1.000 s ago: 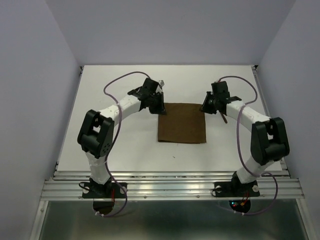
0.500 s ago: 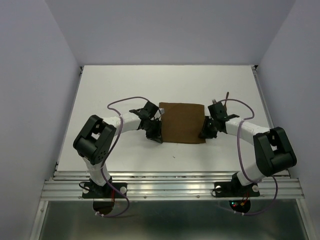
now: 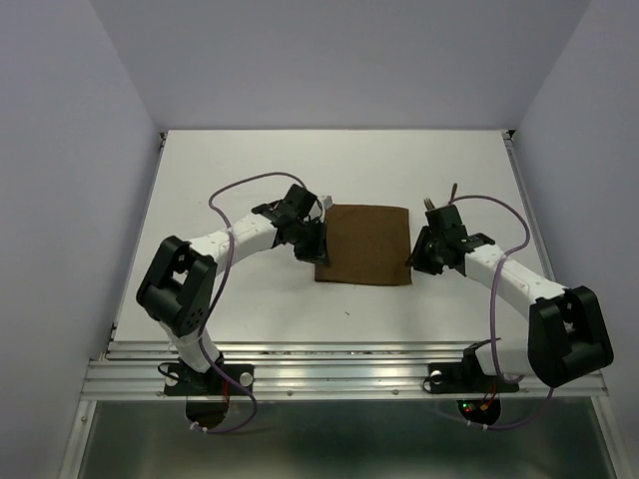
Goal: Fold the napkin into a case and place the utensils inside
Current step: Smooth out the square-folded napkin at the center of the board, then pick up the top corner of the square-folded napkin from the center of the board.
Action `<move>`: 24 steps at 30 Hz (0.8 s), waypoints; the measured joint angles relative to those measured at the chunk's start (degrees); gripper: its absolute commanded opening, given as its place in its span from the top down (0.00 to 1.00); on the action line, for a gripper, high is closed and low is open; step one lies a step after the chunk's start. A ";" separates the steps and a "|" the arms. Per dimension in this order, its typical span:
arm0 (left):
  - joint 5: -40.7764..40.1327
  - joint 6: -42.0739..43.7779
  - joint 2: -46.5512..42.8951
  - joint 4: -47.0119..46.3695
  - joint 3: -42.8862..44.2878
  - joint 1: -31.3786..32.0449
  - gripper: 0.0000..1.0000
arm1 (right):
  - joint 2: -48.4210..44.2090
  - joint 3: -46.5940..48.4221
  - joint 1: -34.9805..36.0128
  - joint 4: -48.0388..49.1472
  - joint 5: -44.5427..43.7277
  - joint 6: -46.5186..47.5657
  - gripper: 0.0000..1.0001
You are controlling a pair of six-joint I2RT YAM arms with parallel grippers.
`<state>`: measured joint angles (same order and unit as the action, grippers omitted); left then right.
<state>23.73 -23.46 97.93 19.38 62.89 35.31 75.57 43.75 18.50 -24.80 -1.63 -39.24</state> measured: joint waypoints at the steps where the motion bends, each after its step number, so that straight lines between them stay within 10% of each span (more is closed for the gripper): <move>1: -0.09 0.11 -0.74 0.35 0.87 -0.17 1.00 | -0.11 -0.66 0.00 -0.02 -0.26 -0.39 0.66; 24: -5.73 -0.39 -6.73 -0.37 3.69 -8.66 1.00 | 0.66 -6.32 0.00 -0.13 2.56 -4.13 0.70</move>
<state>18.00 -23.86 91.20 19.00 66.59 26.65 76.23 37.43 18.50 -24.93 0.93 -43.38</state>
